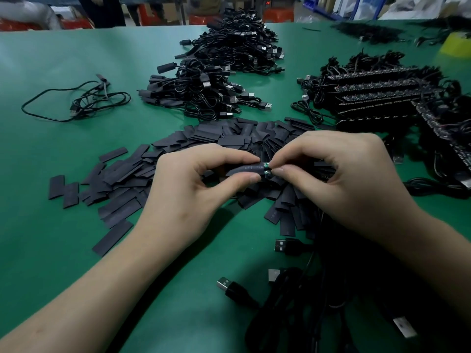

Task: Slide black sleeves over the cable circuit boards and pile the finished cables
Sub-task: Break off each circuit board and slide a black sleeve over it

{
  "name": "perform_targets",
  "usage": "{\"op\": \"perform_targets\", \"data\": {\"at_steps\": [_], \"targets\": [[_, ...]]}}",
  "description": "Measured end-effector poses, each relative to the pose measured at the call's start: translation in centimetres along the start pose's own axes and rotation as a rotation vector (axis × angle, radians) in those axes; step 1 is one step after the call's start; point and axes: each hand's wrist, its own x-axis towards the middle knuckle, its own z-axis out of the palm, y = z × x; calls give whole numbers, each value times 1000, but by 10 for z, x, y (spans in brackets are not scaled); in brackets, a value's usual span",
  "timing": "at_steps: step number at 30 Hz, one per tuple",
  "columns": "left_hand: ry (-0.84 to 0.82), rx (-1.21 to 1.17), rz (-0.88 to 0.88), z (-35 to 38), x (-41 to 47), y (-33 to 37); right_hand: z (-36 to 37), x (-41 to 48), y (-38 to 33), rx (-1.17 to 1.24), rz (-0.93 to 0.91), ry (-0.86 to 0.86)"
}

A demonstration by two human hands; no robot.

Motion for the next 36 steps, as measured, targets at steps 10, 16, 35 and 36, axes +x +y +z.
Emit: {"op": "perform_targets", "data": {"at_steps": [10, 16, 35, 36], "targets": [[-52, -328, -186, 4, 0, -3, -1, 0, 1, -13, -25, -11], [-95, -182, -126, 5, -1, -5, 2, 0, 0, 0, -10, -21], [190, -360, -354, 2, 1, 0, 2, 0, -6, 111, 181, 40], [188, -351, -364, 3, 1, 0, 3, 0, -7, 113, 176, 42]]}}
